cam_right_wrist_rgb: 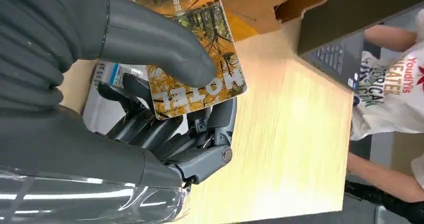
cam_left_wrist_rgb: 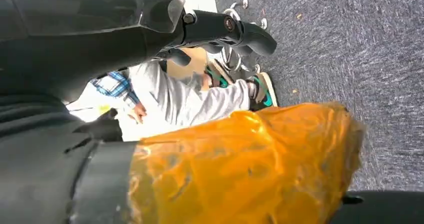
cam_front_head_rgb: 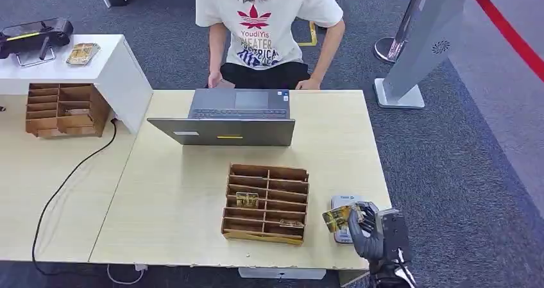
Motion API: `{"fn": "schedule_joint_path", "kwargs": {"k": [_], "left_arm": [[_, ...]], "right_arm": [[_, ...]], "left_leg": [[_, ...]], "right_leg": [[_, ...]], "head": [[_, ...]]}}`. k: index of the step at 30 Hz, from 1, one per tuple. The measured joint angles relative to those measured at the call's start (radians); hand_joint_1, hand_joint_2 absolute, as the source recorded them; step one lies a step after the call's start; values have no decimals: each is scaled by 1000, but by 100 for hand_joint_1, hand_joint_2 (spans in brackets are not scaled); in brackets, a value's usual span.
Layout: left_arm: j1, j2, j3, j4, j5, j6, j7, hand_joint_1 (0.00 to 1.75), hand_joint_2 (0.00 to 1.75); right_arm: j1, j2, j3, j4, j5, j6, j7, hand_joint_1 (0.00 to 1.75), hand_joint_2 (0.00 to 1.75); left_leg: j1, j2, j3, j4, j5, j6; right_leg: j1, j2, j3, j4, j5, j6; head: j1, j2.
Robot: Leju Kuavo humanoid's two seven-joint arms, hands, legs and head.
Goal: Pass the card to the sensor for recognition and then transmit it.
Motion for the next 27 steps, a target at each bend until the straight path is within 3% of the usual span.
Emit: {"fn": "schedule_joint_path", "kwargs": {"k": [13,27], "left_arm": [[0,7,0,0,-16,-20,-2,0,0],[0,14,0,0,-18,-32,-2,0,0]], "right_arm": [[-115,5,13,91,202,-3,62,175,175],[-161,14,-62,205,258,37,98,175,175]], "left_leg": [[0,0,0,0,0,0],[0,0,0,0,0,0]], "right_leg": [[0,0,0,0,0,0],[0,0,0,0,0,0]], "head": [[0,0],[0,0]]}}
